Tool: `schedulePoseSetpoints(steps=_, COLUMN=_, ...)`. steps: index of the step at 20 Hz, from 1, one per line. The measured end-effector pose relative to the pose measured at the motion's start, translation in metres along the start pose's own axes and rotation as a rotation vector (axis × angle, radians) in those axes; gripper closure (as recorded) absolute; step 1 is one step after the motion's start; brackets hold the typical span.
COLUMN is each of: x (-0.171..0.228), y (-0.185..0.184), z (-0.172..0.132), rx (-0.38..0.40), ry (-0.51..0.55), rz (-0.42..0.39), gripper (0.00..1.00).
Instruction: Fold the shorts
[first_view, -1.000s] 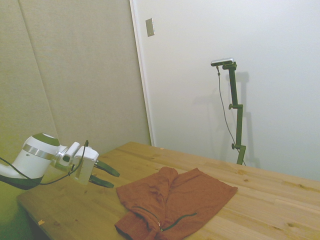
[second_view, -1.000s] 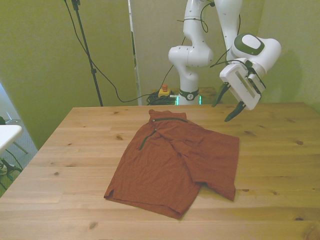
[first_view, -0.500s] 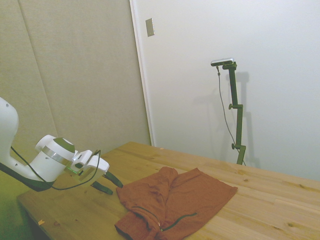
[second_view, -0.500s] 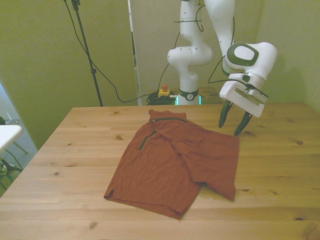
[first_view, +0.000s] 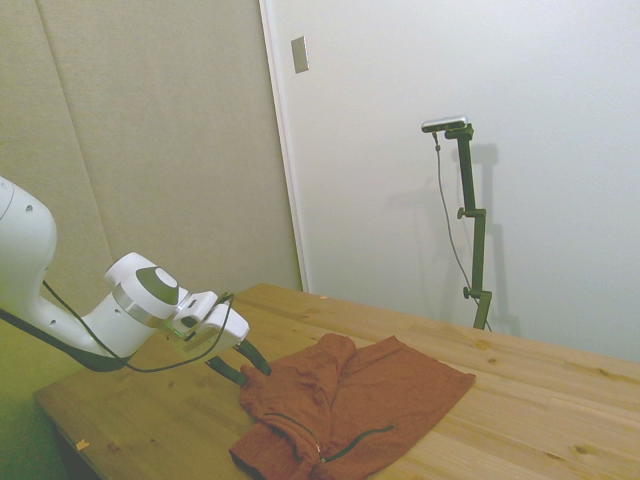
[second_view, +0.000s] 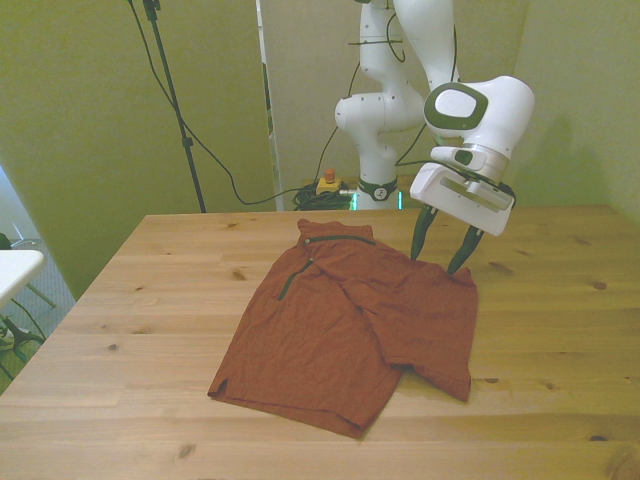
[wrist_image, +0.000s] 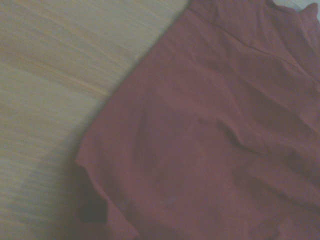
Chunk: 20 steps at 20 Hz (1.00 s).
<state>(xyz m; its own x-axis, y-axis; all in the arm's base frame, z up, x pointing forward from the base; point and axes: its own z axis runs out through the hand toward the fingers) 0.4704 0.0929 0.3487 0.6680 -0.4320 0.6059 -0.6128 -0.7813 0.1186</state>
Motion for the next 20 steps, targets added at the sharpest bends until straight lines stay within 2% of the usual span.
schedulePoseSetpoints(steps=7, x=0.001, y=-0.006, z=0.008, rx=0.007, ry=-0.016, rz=0.001, gripper=0.0)
schedulePoseSetpoints(steps=11, x=-0.01, y=-0.027, z=-0.021, rx=0.099, ry=-0.076, rz=-0.031, gripper=0.0)
schedulePoseSetpoints(steps=14, x=-0.016, y=-0.032, z=-0.038, rx=0.131, ry=-0.124, rz=-0.061, gripper=0.0)
schedulePoseSetpoints(steps=20, x=-0.013, y=-0.018, z=-0.012, rx=0.076, ry=-0.174, rz=-0.09, gripper=0.0)
